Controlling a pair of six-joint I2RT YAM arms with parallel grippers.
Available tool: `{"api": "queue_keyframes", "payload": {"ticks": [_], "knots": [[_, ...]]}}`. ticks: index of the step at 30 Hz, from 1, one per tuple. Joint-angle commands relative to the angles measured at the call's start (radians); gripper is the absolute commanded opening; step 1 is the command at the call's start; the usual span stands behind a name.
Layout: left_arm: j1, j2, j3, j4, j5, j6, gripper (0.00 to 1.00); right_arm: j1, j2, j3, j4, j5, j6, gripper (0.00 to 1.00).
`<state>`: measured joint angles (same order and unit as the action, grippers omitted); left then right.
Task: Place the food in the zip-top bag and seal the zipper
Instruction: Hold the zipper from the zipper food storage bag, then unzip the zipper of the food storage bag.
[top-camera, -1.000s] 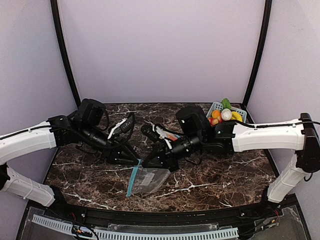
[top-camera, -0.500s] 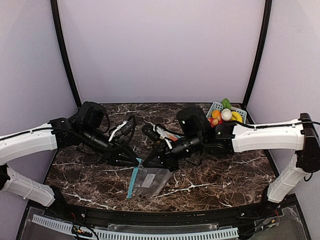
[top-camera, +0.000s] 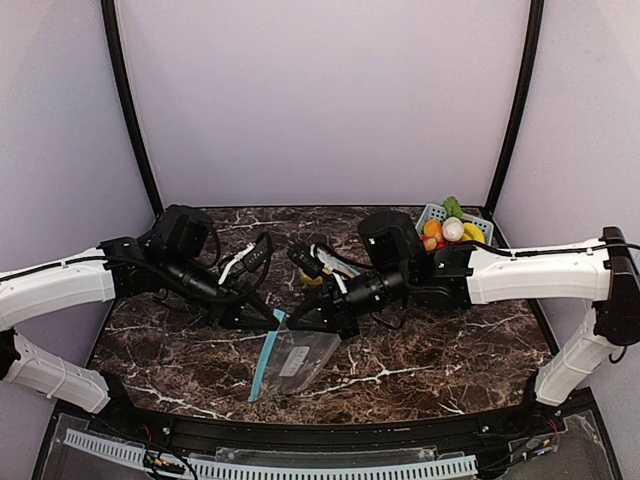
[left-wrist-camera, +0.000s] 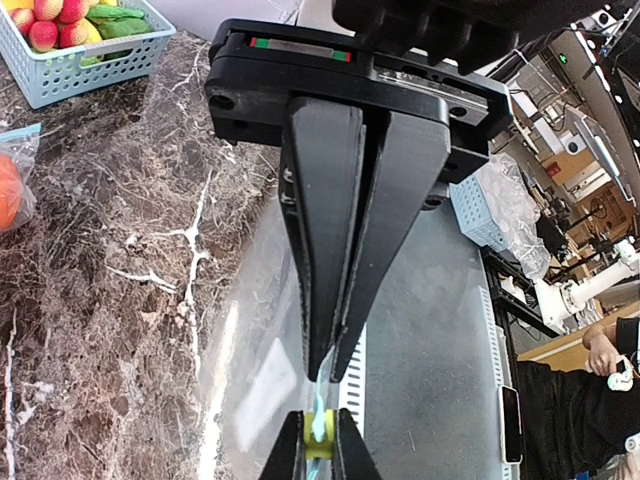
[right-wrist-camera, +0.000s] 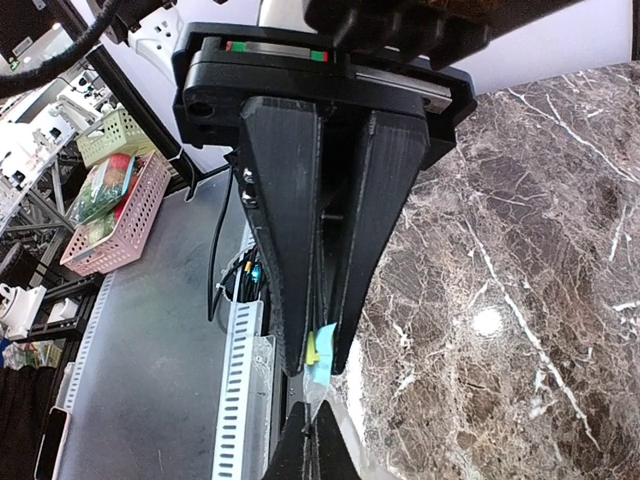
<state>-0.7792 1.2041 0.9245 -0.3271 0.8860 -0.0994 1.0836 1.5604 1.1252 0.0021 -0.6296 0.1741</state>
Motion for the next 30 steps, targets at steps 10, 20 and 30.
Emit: {"api": "queue_keyframes", "payload": {"ticks": [10, 20, 30], "knots": [[-0.005, 0.001, -0.032, 0.011, -0.037, 0.007, 0.01, -0.032, -0.086, -0.031, 0.047, 0.126, 0.105, 0.0], [-0.004, 0.023, -0.024, 0.007, -0.036, 0.013, 0.01, -0.058, -0.133, -0.069, 0.084, 0.132, 0.173, 0.0], [-0.005, 0.026, -0.026, -0.012, -0.036, 0.024, 0.01, -0.097, -0.19, -0.078, 0.046, 0.242, 0.185, 0.0]]}}
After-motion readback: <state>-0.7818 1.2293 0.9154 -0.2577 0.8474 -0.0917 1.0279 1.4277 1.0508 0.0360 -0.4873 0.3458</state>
